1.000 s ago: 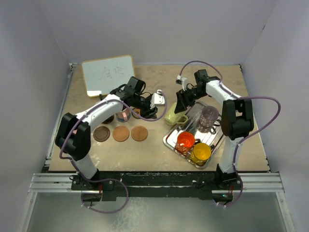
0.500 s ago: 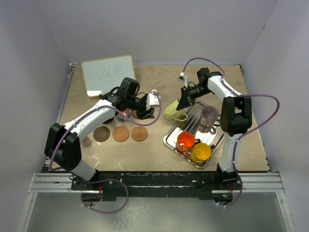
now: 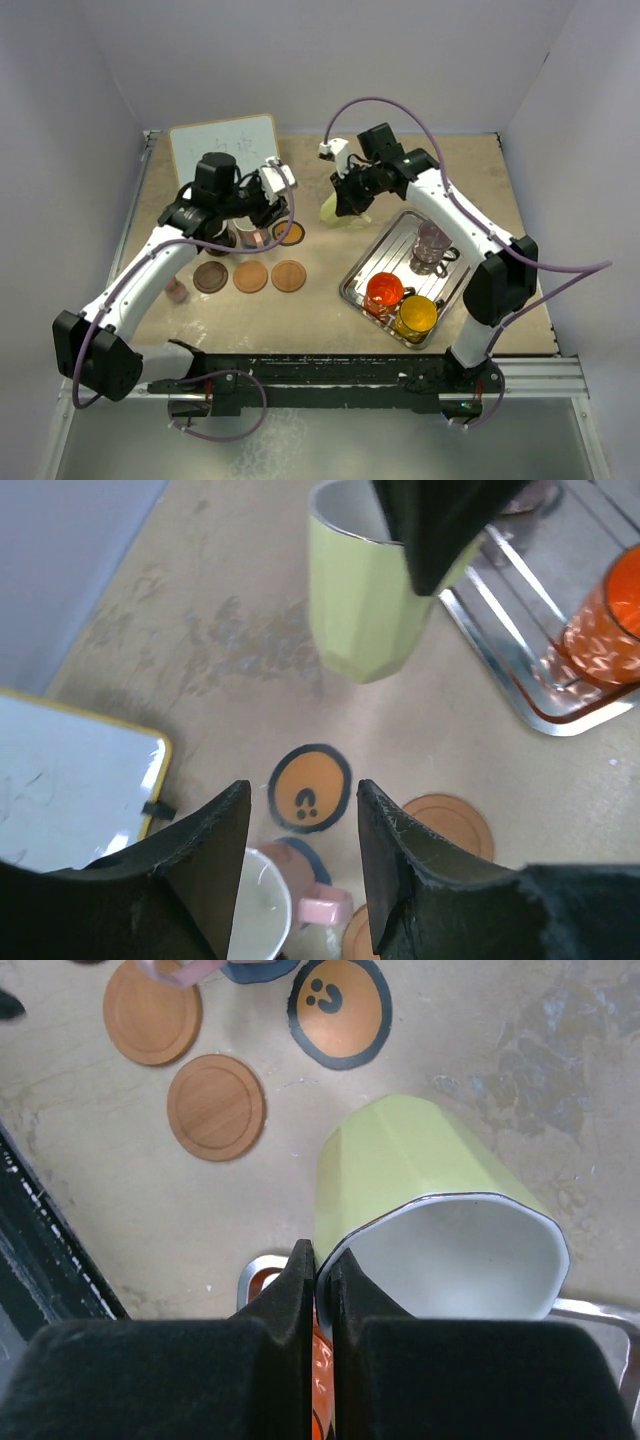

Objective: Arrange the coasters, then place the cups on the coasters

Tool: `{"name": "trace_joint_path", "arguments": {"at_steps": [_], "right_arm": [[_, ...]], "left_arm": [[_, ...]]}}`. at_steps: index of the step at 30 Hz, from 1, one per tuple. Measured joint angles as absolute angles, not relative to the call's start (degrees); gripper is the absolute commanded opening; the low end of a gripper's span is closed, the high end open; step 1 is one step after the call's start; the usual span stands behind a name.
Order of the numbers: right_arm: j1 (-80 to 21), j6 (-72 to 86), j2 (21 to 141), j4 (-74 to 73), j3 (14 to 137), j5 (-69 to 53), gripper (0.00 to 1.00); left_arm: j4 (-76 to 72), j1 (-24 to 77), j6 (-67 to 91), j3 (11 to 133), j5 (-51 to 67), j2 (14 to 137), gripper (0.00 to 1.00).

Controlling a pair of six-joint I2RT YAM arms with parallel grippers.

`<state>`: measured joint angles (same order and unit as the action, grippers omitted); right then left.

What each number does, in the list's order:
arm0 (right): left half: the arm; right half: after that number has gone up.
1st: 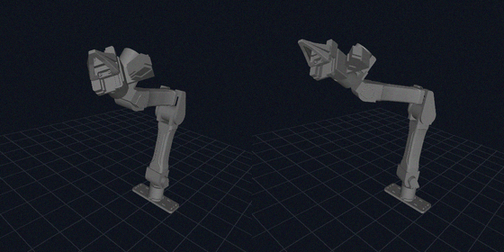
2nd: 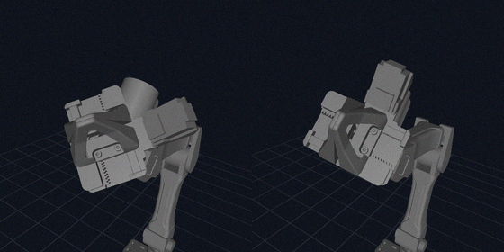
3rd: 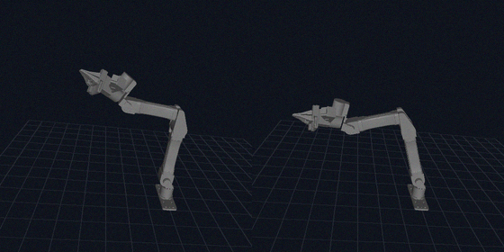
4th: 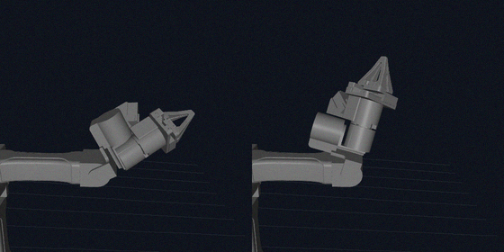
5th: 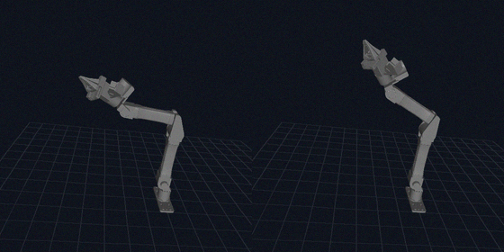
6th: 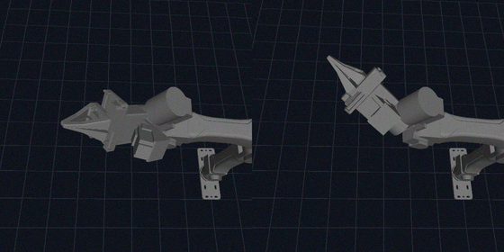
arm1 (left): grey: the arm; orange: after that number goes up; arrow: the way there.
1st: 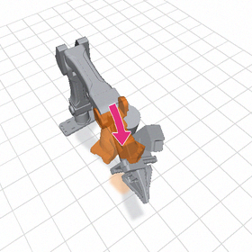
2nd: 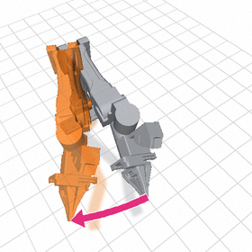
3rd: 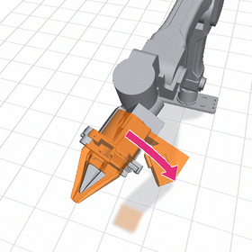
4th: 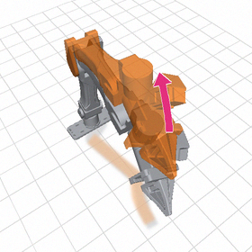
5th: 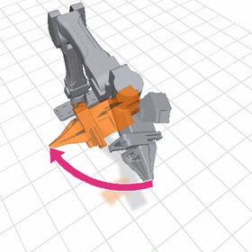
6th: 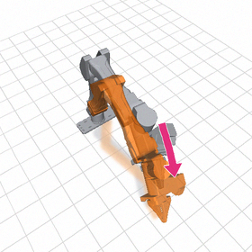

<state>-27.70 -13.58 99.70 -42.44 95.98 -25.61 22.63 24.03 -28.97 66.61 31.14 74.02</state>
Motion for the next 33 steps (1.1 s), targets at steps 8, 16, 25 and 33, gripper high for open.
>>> {"name": "trace_joint_path", "arguments": {"at_steps": [8, 16, 25, 33], "right_arm": [[-35.9, -10.0, 105.8, -44.0, 103.6, -11.4, 0.0], [-42.2, -7.4, 115.9, -45.1, 112.5, -3.7, 0.0], [-46.7, -5.3, 126.1, -49.1, 124.9, 1.4, 0.0], [-47.5, -4.0, 131.0, -51.7, 131.3, 3.2, 0.0]], "left_arm": [[21.1, 15.0, -19.8, 66.6, 19.3, 68.3, 0.53], [18.5, 1.6, -11.2, 66.6, 10.2, 65.5, 0.82], [17.2, -3.7, -7.5, 65.1, 5.6, 63.9, 0.85], [16.8, -4.0, -7.0, 64.4, 3.6, 60.9, 0.86]]}}
